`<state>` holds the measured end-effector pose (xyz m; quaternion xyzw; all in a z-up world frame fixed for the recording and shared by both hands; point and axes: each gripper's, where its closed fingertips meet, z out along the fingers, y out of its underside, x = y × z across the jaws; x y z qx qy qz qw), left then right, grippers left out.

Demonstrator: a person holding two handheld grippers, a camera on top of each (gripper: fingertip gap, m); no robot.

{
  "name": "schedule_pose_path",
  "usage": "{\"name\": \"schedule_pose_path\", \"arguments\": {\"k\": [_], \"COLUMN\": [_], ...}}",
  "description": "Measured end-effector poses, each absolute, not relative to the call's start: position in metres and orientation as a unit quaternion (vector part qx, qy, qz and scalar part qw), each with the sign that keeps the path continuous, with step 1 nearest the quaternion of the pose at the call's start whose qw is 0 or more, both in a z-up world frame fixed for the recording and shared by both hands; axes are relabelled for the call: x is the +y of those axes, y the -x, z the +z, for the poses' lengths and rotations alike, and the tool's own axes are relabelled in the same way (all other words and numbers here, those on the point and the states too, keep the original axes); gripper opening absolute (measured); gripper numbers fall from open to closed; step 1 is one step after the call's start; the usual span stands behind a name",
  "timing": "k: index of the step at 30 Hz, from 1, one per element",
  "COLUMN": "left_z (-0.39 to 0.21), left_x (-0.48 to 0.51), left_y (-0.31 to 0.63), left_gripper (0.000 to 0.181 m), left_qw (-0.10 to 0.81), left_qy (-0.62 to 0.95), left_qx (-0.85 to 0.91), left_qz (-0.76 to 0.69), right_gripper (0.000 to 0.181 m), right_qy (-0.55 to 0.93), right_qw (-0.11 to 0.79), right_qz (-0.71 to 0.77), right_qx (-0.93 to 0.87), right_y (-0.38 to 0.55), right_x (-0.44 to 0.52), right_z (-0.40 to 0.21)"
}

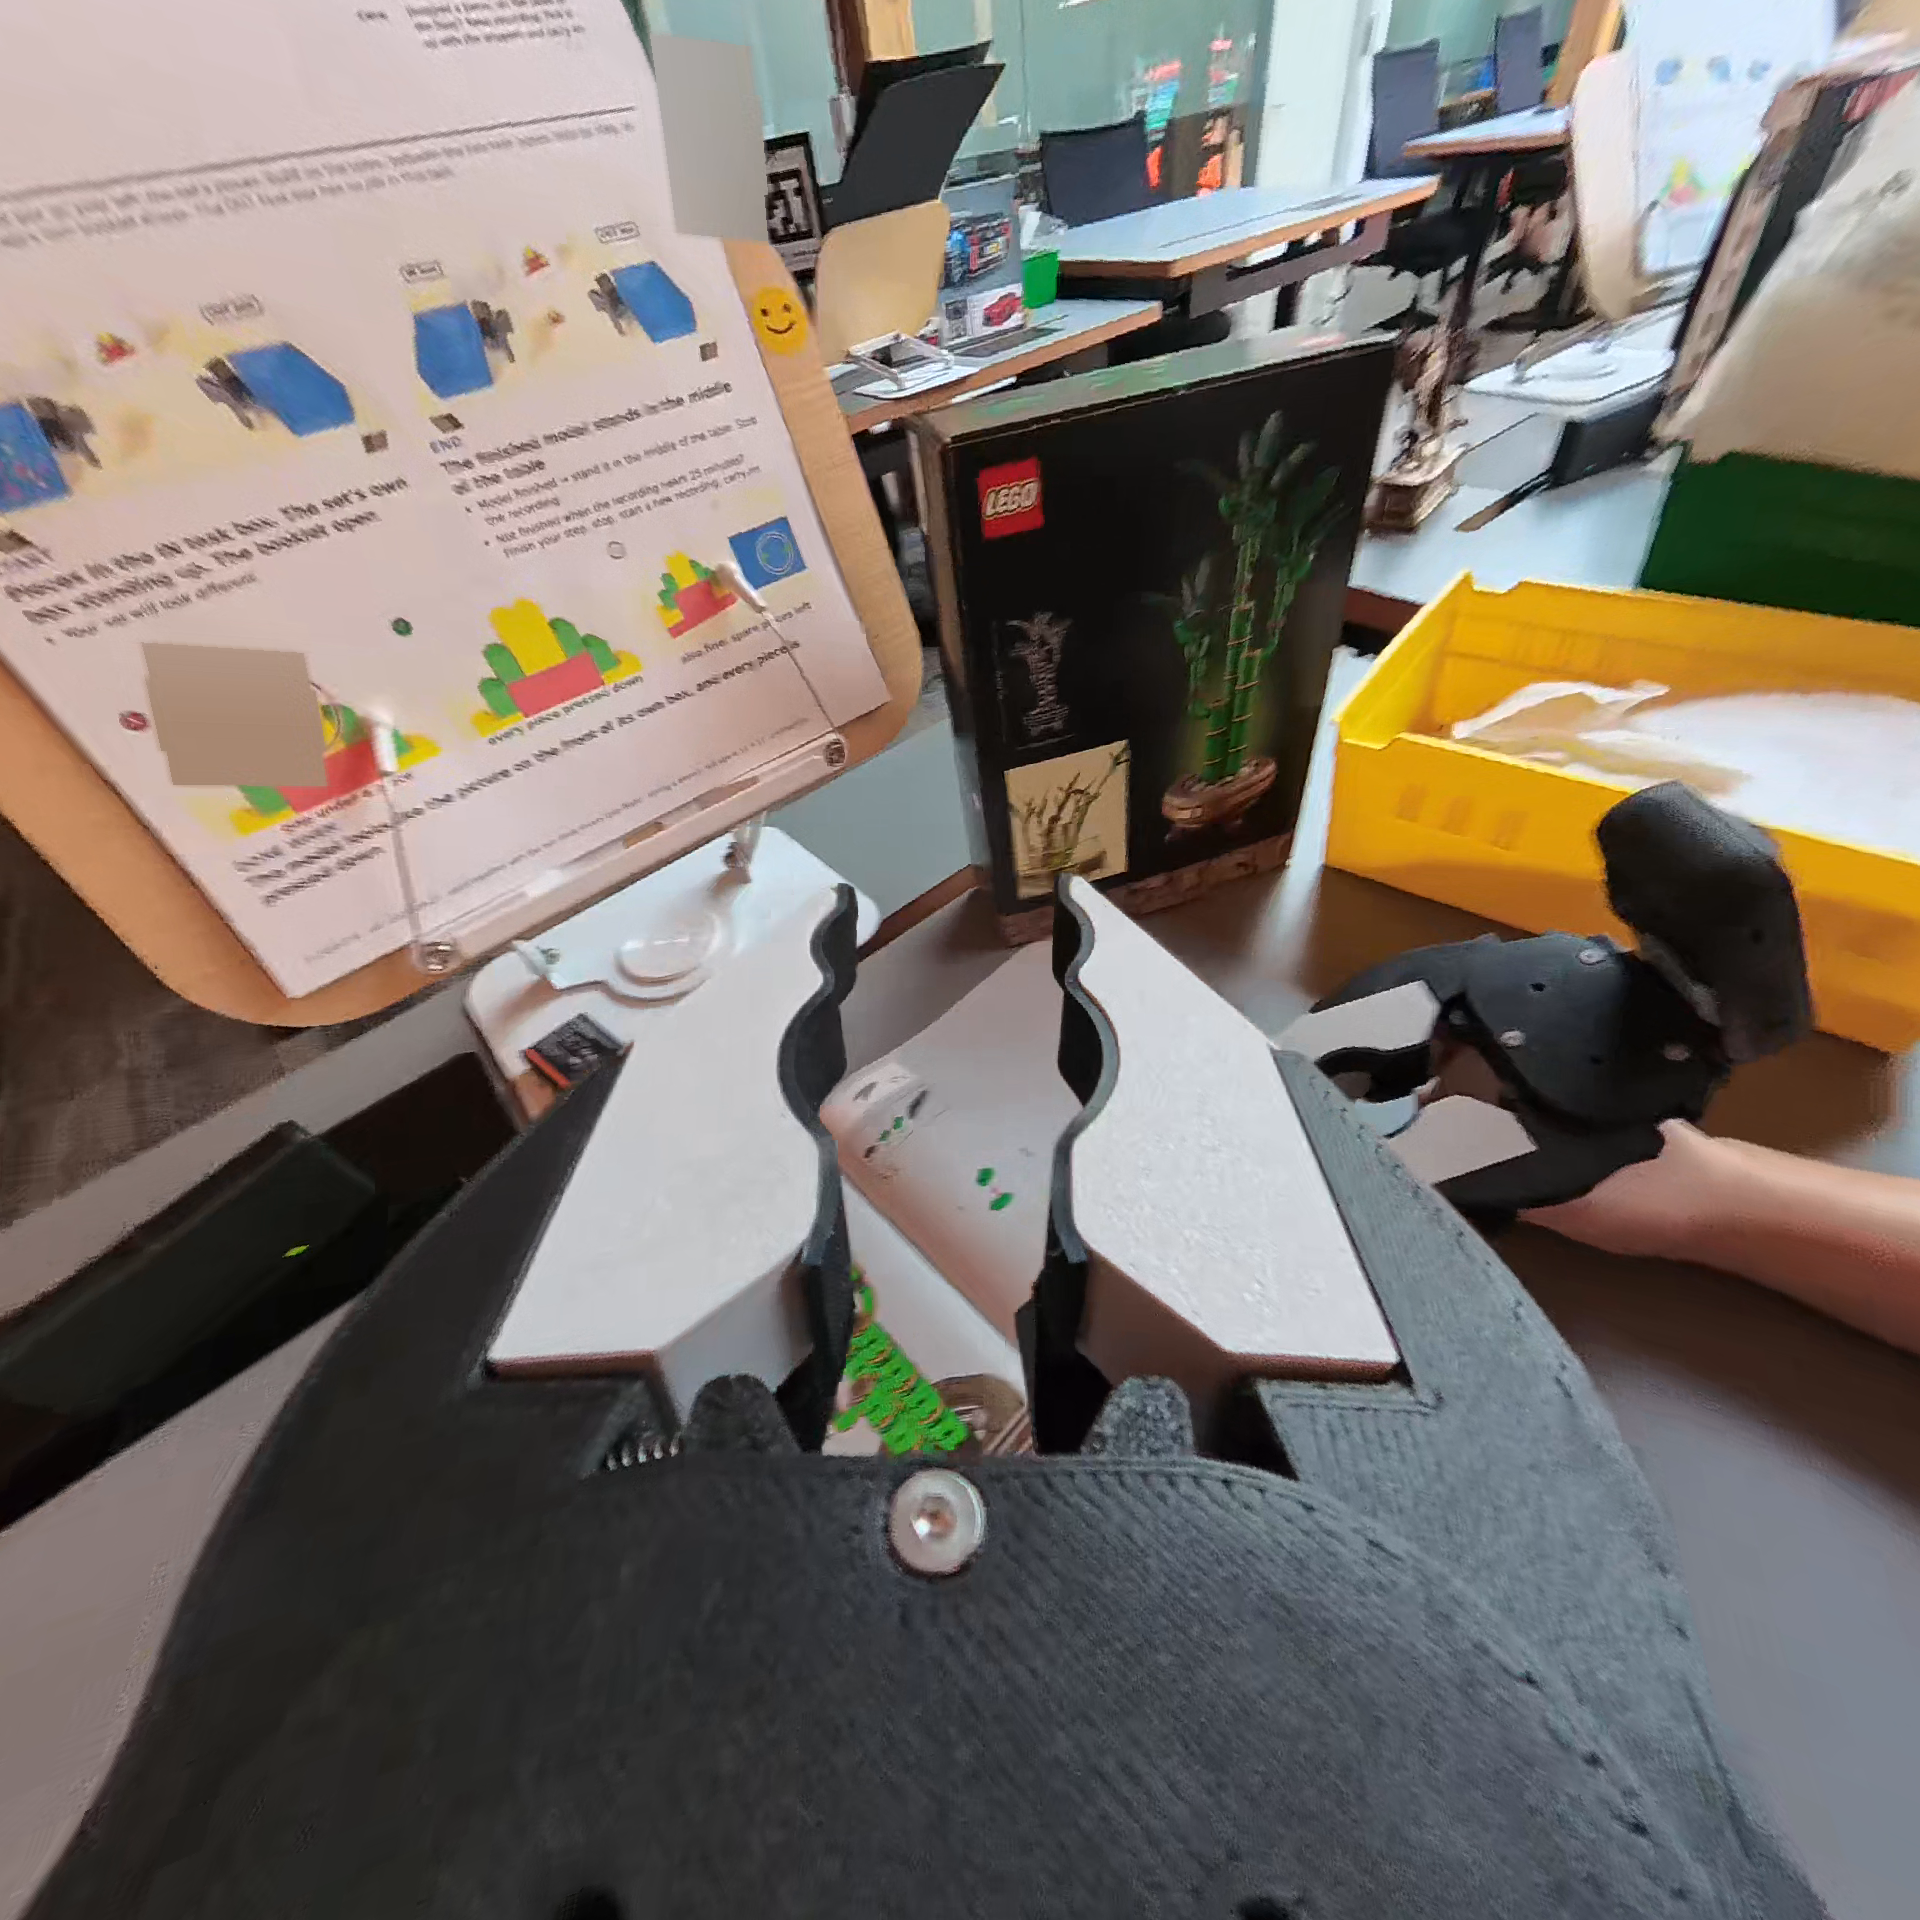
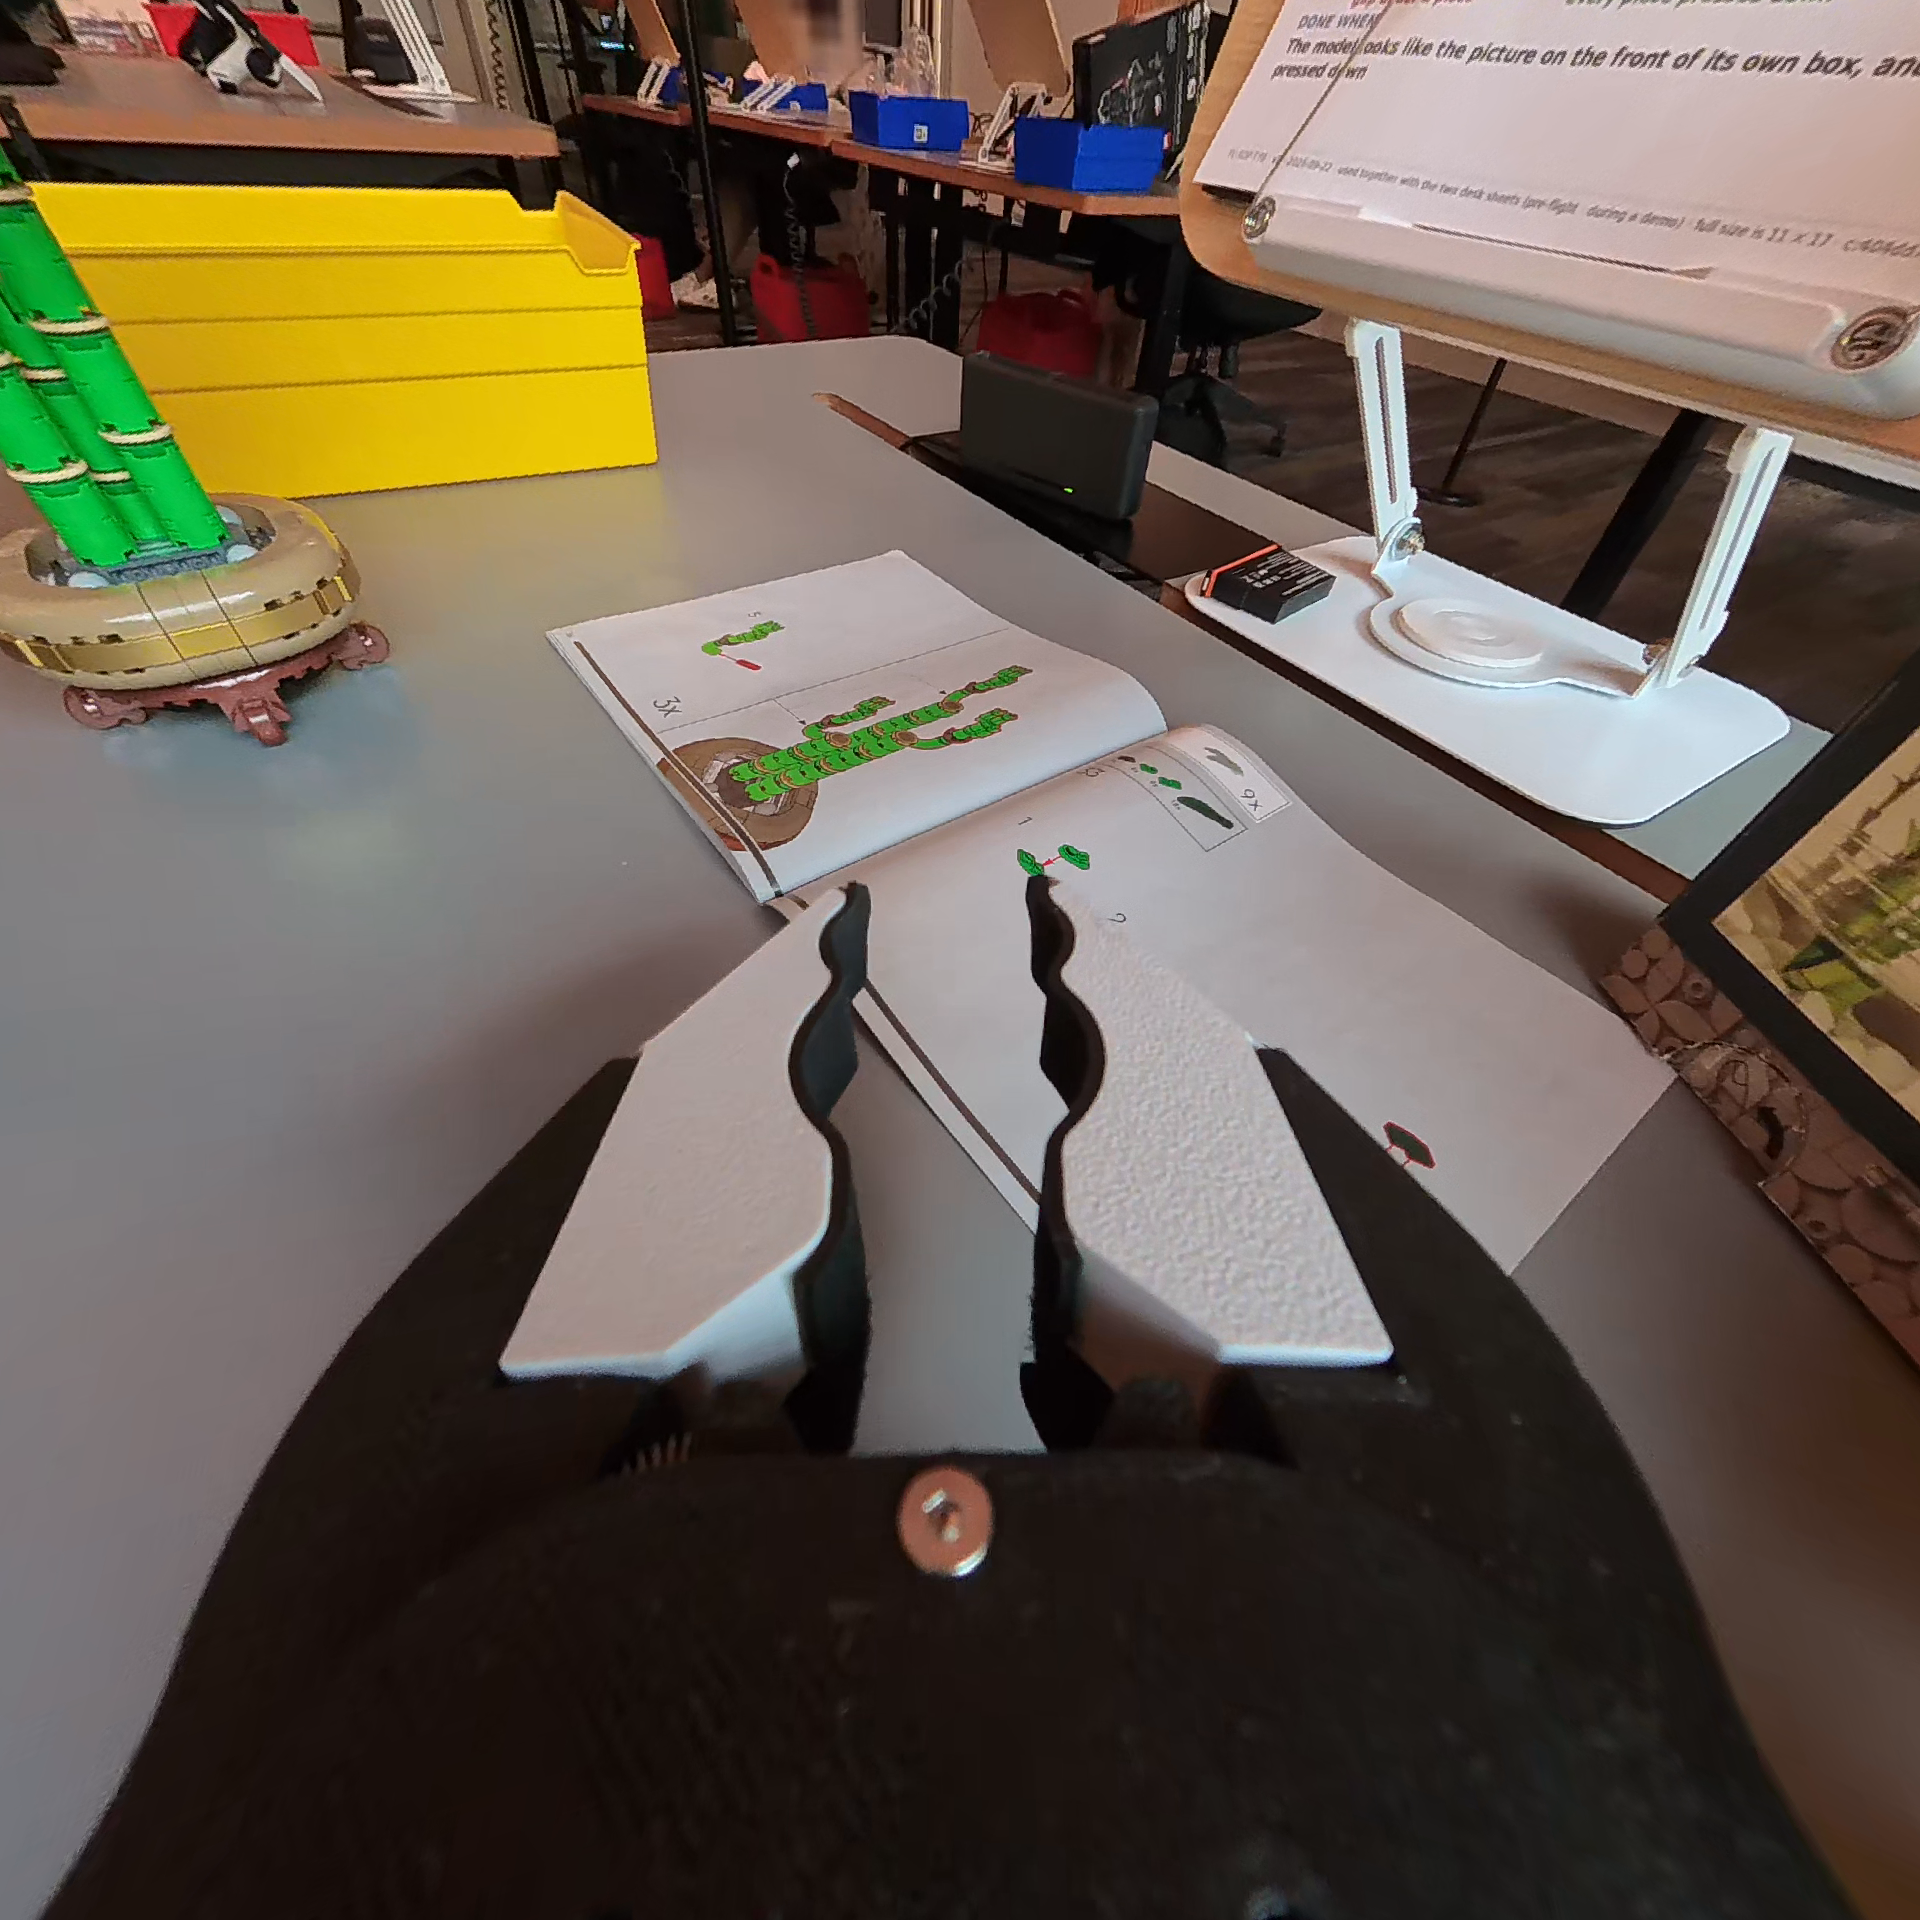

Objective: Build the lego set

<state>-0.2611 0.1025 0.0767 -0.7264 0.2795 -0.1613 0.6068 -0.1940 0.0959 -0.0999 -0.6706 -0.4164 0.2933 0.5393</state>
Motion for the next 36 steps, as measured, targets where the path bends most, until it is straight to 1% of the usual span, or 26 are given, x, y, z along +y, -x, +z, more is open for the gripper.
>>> {"name": "schedule_pose_path", "arguments": {"k": [3,9,13,19,36], "left_z": [0.077,0.074,0.072,0.082,0.08], "left_x": [0.099,0.105,0.105,0.108,0.11], "left_y": [0.257,0.27,0.277,0.297,0.295], "left_gripper": [0.038,0.04,0.044,0.044,0.043], "left_qw": [0.593,0.584,0.574,0.596,0.593], "left_qy": [0.726,0.737,0.75,0.747,0.748], "left_qx": [0.273,0.244,0.241,0.219,0.216], "left_qz": [-0.217,-0.237,-0.226,-0.197,-0.204], "right_gripper": [0.03,0.03,0.03,0.03,0.03], "right_qy": [0.668,0.658,0.656,0.657,0.659], "right_qw": [0.543,0.554,0.553,0.555,0.553], "right_qz": [0.29,0.284,0.278,0.282,0.276], "right_qx": [-0.418,-0.424,-0.432,-0.425,-0.429], "right_y": [0.194,0.194,0.196,0.194,0.195], "right_x": [0.095,0.092,0.092,0.094,0.094], "right_z": [-0.099,-0.097,-0.098,-0.097,-0.098]}}
